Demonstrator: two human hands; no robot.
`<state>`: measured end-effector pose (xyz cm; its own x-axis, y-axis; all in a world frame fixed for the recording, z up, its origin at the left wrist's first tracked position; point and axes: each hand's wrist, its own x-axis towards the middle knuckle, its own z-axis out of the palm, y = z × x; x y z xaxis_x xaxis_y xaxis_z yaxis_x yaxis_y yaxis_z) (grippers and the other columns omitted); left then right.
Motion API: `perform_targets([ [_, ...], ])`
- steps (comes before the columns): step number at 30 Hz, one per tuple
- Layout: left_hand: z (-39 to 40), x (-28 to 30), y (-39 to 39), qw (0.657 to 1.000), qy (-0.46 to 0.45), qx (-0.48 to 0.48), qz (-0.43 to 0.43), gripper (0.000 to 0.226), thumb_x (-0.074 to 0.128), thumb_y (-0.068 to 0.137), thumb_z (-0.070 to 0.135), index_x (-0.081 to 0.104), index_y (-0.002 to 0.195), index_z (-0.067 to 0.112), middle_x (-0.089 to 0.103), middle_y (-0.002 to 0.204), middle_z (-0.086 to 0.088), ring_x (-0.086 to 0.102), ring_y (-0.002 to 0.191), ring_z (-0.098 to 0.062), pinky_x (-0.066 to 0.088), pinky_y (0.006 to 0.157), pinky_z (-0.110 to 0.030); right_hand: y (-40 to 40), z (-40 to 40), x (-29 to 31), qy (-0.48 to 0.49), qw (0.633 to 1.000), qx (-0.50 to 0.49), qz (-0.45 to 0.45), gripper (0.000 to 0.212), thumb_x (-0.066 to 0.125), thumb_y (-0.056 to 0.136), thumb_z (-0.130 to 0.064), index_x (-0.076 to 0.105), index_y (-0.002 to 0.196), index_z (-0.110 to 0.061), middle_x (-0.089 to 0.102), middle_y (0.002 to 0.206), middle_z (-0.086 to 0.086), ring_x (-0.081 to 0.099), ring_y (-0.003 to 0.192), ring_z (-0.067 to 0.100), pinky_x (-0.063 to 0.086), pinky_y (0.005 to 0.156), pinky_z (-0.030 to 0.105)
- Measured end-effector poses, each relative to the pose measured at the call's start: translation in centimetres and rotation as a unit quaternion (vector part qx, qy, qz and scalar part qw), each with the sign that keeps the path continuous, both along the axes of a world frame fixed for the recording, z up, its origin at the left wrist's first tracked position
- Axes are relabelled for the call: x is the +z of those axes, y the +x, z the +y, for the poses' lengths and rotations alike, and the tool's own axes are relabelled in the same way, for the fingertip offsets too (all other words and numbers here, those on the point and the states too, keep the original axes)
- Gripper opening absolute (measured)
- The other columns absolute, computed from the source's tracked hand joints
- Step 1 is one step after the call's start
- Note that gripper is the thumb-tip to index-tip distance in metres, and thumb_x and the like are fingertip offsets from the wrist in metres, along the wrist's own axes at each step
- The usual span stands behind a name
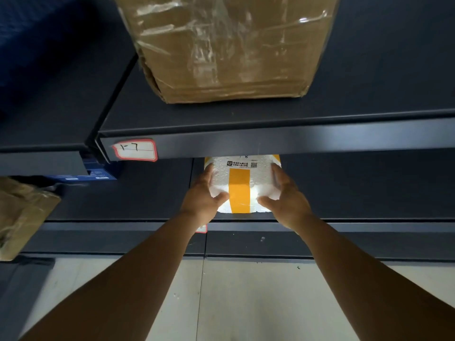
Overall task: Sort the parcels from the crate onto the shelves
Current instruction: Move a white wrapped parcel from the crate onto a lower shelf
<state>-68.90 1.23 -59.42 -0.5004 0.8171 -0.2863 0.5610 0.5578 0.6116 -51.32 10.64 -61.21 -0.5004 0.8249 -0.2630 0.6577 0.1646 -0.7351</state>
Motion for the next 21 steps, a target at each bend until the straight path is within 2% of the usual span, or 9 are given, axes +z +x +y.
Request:
perform_targets([
  [4, -0.9, 0.1, 1.0, 0.997, -0.024, -0.003, 0.078, 0.087, 0.066, 0.09, 0.032, 0.008, 0.154, 0.023, 0.02, 0.158, -0.003, 0.031, 0.141, -0.024, 0.032, 0.112, -0.034, 0.8, -0.7, 0.9, -0.001, 1.0, 0.01, -0.026, 0.091, 0.068, 0.087, -0.026, 0.005, 0.153, -0.033, 0.024, 0.154, -0.002, 0.04, 0.133, 0.027, 0.045, 0.098, 0.037],
  [7, -2.1, 0.8, 3.1, 0.99, -0.043, -0.031, 0.133, 0.09, 0.064, 0.09, 0.037, 0.004, 0.154, 0.02, 0.009, 0.161, -0.003, 0.013, 0.148, -0.024, 0.024, 0.117, -0.043, 2.7, -1.7, 1.8, -0.001, 0.998, 0.029, -0.051, 0.093, 0.069, 0.086, -0.03, 0.004, 0.153, -0.033, 0.015, 0.16, -0.004, 0.027, 0.143, 0.028, 0.037, 0.111, 0.045],
  [10, -3.4, 2.5, 6.6, 0.977, -0.063, -0.096, 0.18, 0.088, 0.057, 0.092, 0.043, 0.0, 0.154, 0.019, 0.002, 0.162, -0.002, -0.001, 0.149, -0.02, 0.011, 0.121, -0.039, 6.0, -3.0, 3.8, 0.017, 0.993, 0.057, -0.107, 0.094, 0.066, 0.088, -0.032, -0.001, 0.153, -0.03, 0.001, 0.162, -0.005, 0.003, 0.149, 0.022, 0.016, 0.12, 0.042],
  [12, -4.1, 4.0, 9.4, 0.971, -0.071, -0.131, 0.186, 0.085, 0.054, 0.094, 0.045, 0.0, 0.154, 0.019, 0.001, 0.162, -0.001, -0.001, 0.149, -0.02, 0.008, 0.121, -0.038, 8.8, -3.9, 5.5, 0.039, 0.988, 0.069, -0.136, 0.093, 0.064, 0.09, -0.035, -0.004, 0.153, -0.03, -0.003, 0.162, -0.005, -0.004, 0.149, 0.02, 0.01, 0.12, 0.041],
  [15, -4.6, 6.4, 14.6, 0.965, -0.079, -0.173, 0.183, 0.083, 0.051, 0.094, 0.048, 0.002, 0.154, 0.019, 0.003, 0.162, 0.0, 0.0, 0.149, -0.02, 0.007, 0.12, -0.035, 13.7, -5.5, 8.0, 0.045, 0.984, 0.063, -0.163, 0.092, 0.06, 0.091, -0.04, -0.007, 0.153, -0.031, -0.007, 0.162, -0.005, -0.008, 0.149, 0.019, 0.005, 0.119, 0.04],
  [21, -4.8, 11.7, 26.5, 0.954, -0.041, -0.235, 0.183, 0.084, 0.051, 0.094, 0.048, 0.001, 0.154, 0.018, 0.005, 0.162, -0.001, 0.003, 0.149, -0.02, 0.009, 0.12, -0.032, 25.8, -9.0, 13.6, 0.044, 0.984, -0.03, -0.17, 0.09, 0.059, 0.091, -0.044, -0.005, 0.153, -0.03, -0.004, 0.162, -0.007, -0.006, 0.149, 0.017, 0.006, 0.119, 0.039],
])
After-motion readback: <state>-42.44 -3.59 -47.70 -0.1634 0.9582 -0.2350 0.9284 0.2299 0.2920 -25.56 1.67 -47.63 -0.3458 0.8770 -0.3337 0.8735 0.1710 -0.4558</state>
